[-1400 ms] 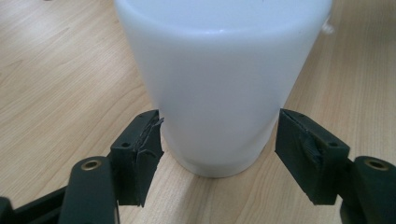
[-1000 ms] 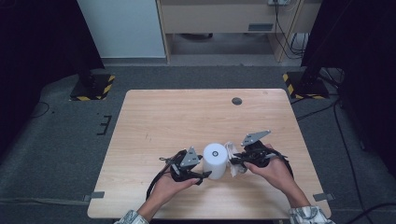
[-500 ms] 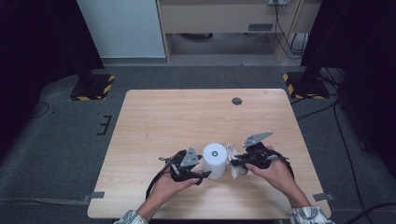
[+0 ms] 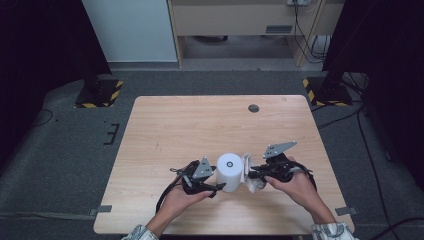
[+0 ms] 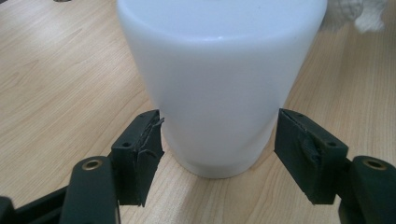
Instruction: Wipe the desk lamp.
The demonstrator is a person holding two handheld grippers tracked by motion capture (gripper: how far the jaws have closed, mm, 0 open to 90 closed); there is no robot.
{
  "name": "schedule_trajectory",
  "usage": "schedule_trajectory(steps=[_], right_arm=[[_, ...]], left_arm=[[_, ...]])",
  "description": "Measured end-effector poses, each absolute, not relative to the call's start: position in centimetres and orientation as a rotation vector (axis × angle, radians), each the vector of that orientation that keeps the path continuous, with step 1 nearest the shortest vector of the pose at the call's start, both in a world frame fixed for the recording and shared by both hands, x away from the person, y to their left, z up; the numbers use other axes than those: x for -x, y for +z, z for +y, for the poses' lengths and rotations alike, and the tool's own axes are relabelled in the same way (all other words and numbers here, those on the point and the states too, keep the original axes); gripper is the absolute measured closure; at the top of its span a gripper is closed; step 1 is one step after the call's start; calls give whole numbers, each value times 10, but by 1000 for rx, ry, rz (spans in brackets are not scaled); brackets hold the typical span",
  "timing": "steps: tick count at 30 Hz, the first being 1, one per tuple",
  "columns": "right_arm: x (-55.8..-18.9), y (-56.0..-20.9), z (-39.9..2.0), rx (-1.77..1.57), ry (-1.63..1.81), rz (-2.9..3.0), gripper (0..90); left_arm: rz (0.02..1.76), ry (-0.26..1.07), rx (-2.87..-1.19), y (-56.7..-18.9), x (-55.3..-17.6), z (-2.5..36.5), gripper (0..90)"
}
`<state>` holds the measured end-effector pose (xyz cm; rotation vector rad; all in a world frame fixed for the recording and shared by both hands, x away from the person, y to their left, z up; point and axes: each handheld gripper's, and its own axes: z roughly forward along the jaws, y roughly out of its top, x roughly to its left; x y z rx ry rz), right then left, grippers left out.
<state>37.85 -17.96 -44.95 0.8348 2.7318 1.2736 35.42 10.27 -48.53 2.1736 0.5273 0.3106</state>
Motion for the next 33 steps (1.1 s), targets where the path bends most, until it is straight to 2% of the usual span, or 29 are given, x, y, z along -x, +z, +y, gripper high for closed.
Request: schedule_trajectory(steps=[12, 24, 33], right_arm=[[-383, -482, -163, -837, 1062, 2835, 777], [-376, -447, -182, -808, 1291, 2672, 777], [-381, -482, -169, -848, 1098, 2805, 776]], left_arm=[[534, 317, -2176, -486, -355, 103, 299], [528, 321, -2173, -486, -354, 102, 299], [526, 320, -2179, -486, -354, 102, 298]])
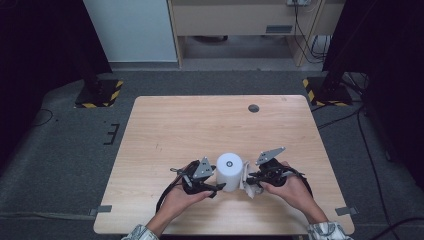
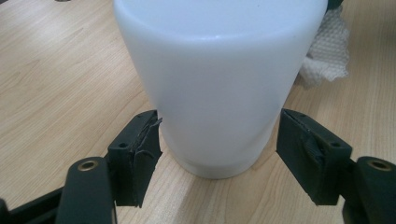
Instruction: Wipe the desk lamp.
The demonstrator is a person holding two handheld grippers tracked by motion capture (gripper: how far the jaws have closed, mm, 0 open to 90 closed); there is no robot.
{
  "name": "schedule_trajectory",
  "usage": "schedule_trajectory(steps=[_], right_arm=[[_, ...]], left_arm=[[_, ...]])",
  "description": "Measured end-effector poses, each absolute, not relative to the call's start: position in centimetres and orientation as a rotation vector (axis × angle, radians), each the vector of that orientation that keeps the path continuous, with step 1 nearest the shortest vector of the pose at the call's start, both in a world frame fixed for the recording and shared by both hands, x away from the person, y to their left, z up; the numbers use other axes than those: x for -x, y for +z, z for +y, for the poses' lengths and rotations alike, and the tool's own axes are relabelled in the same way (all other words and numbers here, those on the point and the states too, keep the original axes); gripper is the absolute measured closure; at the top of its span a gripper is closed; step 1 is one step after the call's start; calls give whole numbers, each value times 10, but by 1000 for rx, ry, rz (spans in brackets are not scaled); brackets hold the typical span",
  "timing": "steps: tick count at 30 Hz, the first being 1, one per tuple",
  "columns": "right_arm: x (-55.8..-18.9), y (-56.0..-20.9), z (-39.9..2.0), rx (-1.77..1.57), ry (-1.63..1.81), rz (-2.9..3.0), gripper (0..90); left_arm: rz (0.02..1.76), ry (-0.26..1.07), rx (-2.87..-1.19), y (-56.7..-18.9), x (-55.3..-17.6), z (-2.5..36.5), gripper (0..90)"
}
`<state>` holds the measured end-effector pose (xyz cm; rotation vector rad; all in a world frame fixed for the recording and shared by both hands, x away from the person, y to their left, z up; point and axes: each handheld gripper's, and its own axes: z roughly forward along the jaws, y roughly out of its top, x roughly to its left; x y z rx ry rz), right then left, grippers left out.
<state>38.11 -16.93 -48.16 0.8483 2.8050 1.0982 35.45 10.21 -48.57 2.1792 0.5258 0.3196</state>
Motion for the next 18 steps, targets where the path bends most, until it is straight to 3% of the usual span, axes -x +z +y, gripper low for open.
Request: schedule_trajectory(steps=[11, 18], right_arm=[[-373, -445, -180, -795, 1300, 2686, 774], [-381, -465, -175, -861, 1216, 2730, 774]], left_arm=[[526, 320, -2178, -486, -354, 102, 298], [526, 320, -2178, -486, -354, 102, 297]])
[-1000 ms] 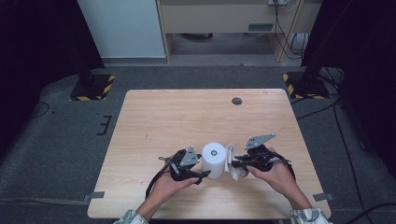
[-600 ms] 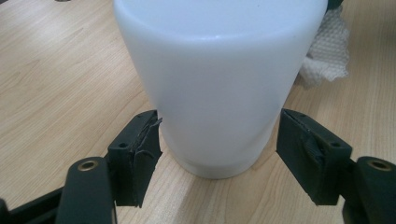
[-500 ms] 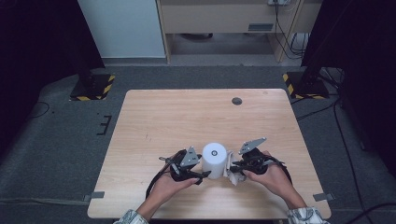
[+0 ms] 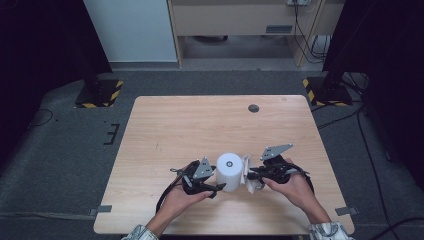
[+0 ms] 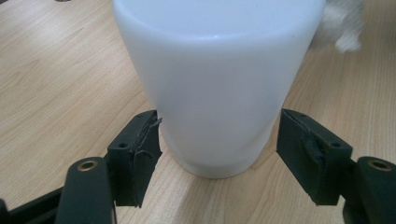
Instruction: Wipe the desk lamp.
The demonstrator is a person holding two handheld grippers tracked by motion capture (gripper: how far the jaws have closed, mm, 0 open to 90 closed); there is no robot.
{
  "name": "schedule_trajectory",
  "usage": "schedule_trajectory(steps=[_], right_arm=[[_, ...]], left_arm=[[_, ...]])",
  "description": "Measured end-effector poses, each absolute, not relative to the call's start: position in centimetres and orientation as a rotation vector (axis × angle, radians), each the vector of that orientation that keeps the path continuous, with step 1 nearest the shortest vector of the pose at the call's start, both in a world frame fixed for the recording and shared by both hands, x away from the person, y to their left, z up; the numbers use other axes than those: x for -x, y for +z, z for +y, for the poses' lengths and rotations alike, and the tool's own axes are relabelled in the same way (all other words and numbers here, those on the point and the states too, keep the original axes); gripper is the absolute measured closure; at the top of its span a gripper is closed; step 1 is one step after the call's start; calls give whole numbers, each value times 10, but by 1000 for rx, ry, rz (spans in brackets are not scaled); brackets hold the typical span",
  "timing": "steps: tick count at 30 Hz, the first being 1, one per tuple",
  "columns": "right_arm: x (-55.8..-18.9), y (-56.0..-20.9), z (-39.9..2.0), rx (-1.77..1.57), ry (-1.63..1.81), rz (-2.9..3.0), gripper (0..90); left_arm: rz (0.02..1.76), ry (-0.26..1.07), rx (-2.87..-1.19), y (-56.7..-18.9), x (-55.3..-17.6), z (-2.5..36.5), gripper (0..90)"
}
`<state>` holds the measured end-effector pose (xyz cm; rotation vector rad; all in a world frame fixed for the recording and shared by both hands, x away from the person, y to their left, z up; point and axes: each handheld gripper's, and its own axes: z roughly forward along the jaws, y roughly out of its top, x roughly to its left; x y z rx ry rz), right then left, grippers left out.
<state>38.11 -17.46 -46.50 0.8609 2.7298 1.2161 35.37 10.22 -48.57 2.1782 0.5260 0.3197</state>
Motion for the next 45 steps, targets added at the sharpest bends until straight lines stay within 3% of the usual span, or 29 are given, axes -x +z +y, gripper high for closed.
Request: schedule_trajectory(steps=[8, 26, 39, 45], right_arm=[[-382, -482, -166, -886, 1110, 2790, 774], [-357, -456, -165, -686, 1362, 2821, 774], [-361, -486, -146, -667, 1237, 2948, 774], [-357, -468, -148, -639, 1337, 2905, 772]], left_arm=[[534, 311, -2177, -485, -354, 103, 294], [521, 302, -2171, -484, -354, 106, 293], [519, 304, -2173, -485, -354, 106, 289], [518, 303, -2172, -486, -355, 106, 287]])
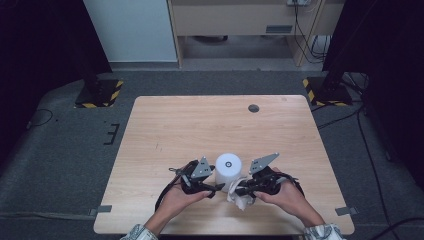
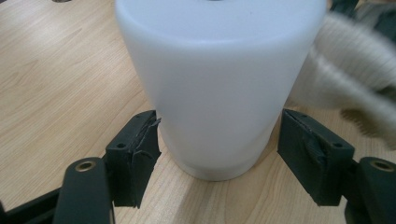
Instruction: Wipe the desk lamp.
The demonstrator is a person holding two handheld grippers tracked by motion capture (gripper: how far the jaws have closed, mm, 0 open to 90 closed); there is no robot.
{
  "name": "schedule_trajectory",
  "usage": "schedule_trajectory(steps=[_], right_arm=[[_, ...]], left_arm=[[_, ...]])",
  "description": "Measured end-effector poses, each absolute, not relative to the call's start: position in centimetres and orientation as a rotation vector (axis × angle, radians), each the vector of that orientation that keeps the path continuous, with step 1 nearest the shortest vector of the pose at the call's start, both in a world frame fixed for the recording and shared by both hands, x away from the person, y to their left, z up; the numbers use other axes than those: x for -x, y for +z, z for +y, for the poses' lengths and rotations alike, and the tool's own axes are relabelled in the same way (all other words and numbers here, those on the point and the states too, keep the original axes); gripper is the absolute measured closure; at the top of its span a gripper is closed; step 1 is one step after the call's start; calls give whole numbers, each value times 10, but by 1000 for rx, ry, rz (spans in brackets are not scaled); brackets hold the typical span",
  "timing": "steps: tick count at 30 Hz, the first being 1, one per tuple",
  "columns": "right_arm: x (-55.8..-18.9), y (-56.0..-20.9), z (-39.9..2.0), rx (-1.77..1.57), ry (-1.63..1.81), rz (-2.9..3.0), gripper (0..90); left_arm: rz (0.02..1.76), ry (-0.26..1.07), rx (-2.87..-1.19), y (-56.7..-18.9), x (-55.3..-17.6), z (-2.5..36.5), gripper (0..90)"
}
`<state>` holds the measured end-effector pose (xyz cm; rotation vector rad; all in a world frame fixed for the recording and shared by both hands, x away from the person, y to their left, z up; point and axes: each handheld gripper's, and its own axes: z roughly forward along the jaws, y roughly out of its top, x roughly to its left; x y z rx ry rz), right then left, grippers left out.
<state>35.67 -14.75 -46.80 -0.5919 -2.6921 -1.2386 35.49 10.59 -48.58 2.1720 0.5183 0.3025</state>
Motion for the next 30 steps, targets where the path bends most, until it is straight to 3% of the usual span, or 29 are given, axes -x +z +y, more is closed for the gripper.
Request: schedule_trajectory(steps=[7, 18, 30], right_arm=[[-352, -449, -147, 554, -1359, -2643, 772], [-357, -485, -129, 573, -1178, -2674, 771], [-360, -501, -126, 603, -1097, -2683, 766]], left_arm=[[517, 302, -2177, -487, -355, 106, 285], [514, 301, -2180, -487, -355, 106, 283], [512, 300, -2180, -487, -355, 105, 283]])
